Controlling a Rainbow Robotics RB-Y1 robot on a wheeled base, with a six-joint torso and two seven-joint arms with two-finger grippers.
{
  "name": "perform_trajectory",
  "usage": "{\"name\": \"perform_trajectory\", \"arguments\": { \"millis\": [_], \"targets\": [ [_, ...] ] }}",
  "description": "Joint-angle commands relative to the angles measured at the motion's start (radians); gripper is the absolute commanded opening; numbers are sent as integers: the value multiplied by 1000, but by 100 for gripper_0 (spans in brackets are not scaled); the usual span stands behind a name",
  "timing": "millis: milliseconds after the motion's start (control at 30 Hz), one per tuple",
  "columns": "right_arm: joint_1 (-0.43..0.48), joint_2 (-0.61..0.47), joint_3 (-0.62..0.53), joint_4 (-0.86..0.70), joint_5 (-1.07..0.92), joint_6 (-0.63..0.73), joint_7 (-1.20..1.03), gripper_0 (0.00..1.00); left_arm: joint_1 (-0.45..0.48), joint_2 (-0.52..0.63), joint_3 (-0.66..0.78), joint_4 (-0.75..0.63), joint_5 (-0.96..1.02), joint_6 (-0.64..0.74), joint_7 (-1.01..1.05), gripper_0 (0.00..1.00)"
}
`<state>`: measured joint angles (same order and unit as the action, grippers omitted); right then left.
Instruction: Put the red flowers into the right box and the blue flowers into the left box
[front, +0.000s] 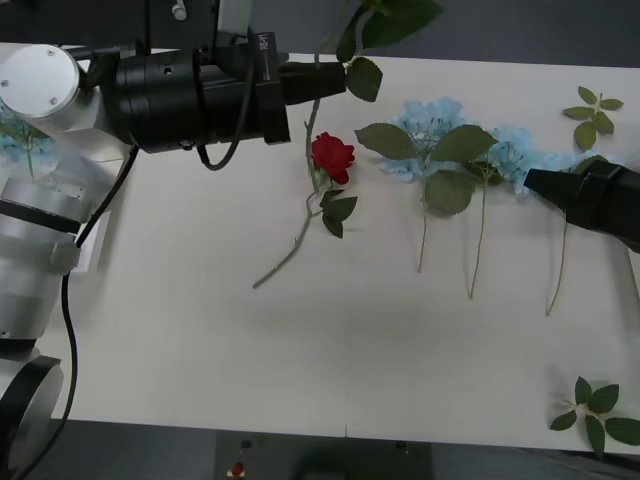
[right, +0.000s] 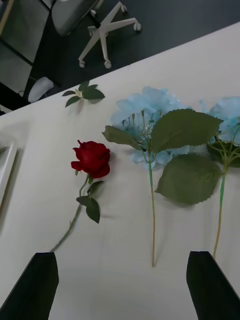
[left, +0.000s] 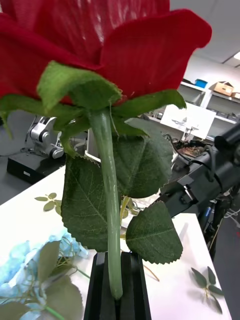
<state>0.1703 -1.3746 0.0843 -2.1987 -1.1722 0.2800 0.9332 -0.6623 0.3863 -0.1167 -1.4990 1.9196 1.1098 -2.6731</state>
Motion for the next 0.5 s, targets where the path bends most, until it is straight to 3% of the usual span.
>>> {"name": "perform_trajectory", "arguments": {
  "millis": [33,133,500],
  "targets": [
    [-8,-112,80,5,22,-124,-37,75,-5,-9,-67,-14,26,-87,-32,0],
    [-15,-138,126,17,31,-199,-40,75,-5,-17,-109,-14,38,-133,-32,0],
    [-40,-64,170,-33,39,-202,-40,75,-5,-26,-228,-14,95,-235,-32,0]
  ]
}}
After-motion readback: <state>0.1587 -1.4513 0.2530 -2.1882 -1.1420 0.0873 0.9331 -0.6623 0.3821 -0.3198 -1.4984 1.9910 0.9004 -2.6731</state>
